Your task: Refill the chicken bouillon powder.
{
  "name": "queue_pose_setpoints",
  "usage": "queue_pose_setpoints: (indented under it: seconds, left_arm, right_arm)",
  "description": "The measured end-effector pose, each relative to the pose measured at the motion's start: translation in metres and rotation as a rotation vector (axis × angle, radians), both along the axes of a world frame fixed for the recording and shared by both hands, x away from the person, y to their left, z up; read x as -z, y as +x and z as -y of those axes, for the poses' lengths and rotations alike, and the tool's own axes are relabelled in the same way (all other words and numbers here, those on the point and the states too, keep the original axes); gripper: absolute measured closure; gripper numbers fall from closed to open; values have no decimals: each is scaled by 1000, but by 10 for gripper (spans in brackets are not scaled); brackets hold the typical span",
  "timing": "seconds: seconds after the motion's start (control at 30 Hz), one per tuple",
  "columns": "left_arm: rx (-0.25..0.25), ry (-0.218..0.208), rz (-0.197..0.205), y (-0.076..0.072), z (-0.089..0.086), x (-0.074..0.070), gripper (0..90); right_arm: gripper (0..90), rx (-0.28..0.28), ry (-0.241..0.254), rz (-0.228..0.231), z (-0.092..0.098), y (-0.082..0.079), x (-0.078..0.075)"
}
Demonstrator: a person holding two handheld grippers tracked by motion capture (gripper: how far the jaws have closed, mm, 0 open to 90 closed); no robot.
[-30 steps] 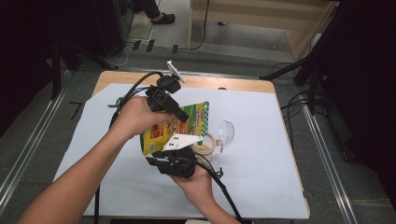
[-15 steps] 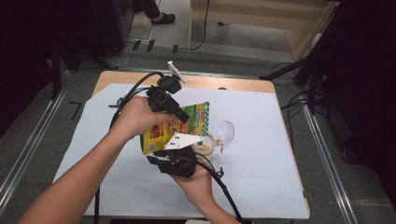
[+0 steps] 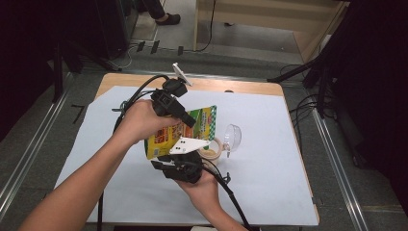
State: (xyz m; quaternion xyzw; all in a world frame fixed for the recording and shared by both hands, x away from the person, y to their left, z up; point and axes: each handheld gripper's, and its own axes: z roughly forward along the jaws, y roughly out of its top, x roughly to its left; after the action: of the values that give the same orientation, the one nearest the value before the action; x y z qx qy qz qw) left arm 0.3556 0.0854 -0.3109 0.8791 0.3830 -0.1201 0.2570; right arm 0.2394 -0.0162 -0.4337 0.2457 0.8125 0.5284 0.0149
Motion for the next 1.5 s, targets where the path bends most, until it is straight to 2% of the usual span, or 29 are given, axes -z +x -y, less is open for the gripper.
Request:
queue_pose_setpoints:
  seconds: [0.43,0.53,1.5]
  left_arm:
    - [-7,-6,-20,0,0,-1,889]
    - [-7,3,-18,0,1,-2,887]
    - [-3,-7,-16,0,3,-4,872]
  right_arm:
    - [717,-5,6,5,0,-1,-1]
    - [717,-6,10,4,0,-2,-2]
    - [717,-9,14,6,0,-3,-4]
